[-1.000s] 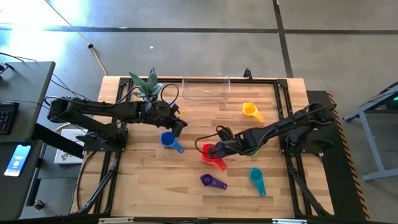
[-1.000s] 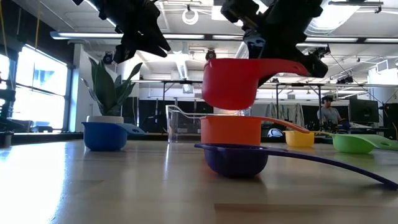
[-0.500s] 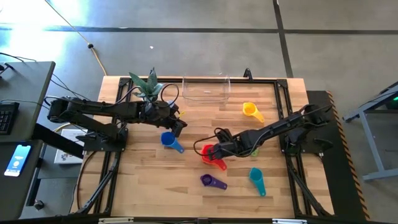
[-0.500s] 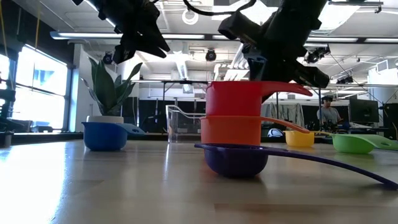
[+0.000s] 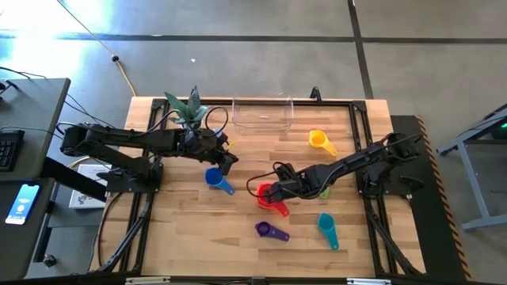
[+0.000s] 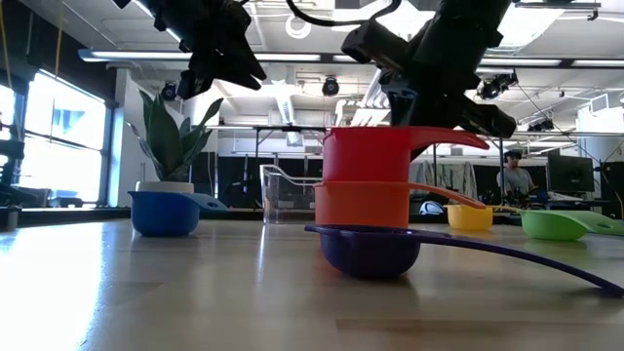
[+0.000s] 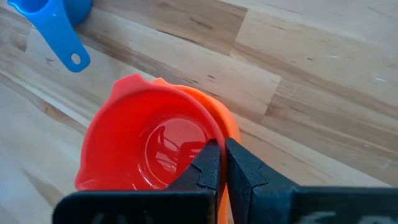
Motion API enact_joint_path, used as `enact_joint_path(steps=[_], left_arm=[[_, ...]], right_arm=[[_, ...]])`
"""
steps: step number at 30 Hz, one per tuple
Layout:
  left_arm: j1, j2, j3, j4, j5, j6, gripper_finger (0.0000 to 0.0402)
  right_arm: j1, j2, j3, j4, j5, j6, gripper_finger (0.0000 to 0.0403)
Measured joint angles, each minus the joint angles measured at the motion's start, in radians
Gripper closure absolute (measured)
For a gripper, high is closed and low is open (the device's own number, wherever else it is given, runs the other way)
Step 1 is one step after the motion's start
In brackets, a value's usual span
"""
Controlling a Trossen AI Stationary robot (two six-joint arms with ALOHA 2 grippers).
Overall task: Nest measuring cups in basket
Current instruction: Stack the red measuring cup on top of the orange measuring cup
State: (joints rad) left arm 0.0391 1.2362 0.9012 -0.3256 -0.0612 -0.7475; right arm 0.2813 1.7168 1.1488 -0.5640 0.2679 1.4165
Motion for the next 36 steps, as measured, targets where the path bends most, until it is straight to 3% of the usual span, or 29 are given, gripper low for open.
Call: enact_joint_path(steps=[12, 28, 36], left_arm=[[0.000, 0.000, 0.000, 0.000, 0.000, 0.001, 0.0341], [0.000, 0.000, 0.000, -0.028, 0.031, 0.045, 0.0341], [0.000, 0.000, 0.000, -0.028, 0.031, 0.045, 0.0341]], right_arm=[[-0.002, 0.000, 0.000, 0.001, 0.010, -0.002, 0.0319], [0.067, -0.003, 0.163, 0.036, -0.052, -0.055, 0.0316], [0.133, 0.051, 0.163, 0.065, -0.103, 0.032, 0.0316]])
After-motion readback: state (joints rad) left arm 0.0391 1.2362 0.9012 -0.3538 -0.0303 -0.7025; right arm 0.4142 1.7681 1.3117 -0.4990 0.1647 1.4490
